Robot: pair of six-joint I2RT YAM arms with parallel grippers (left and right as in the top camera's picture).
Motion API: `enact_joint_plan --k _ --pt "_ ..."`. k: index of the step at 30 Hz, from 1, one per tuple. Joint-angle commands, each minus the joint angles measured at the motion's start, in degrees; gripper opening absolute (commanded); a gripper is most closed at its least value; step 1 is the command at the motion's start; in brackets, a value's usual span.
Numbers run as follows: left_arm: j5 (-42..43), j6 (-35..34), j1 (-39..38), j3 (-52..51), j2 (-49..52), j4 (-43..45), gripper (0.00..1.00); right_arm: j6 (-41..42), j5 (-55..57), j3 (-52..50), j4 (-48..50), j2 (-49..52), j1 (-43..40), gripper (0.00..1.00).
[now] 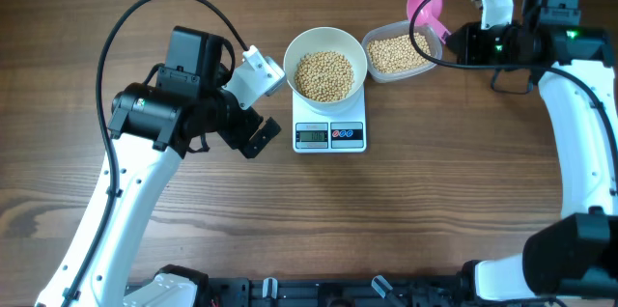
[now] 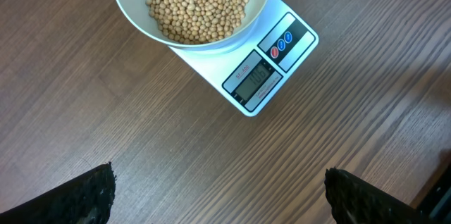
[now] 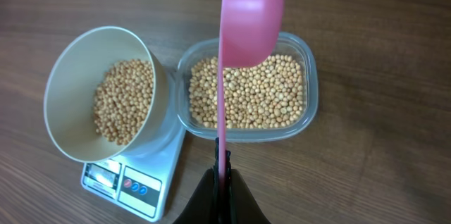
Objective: Scoop item into bowl and weigh 150g on scale
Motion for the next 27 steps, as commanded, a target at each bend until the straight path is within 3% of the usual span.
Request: enact_joint_plan --k 1,7,17,27 --pt "0.5 1.0 0.1 -0.1 -0.8 0.0 1.00 -3.2 -1.8 -0.5 0.1 2.9 0.3 0.04" --pt "0.5 1.1 0.1 -0.1 -0.8 0.0 1.00 -10.3 -1.0 -0.5 -5.4 4.3 2.9 0.04" --pt "0.5 1.0 0.1 -0.1 -0.8 0.0 1.00 -10.8 26.9 -0.5 0.7 4.3 11.7 0.04" --pt "0.5 1.1 0.1 -0.1 -0.8 0.0 1.00 -13.4 34.2 -1.2 1.0 7.5 13.1 0.04"
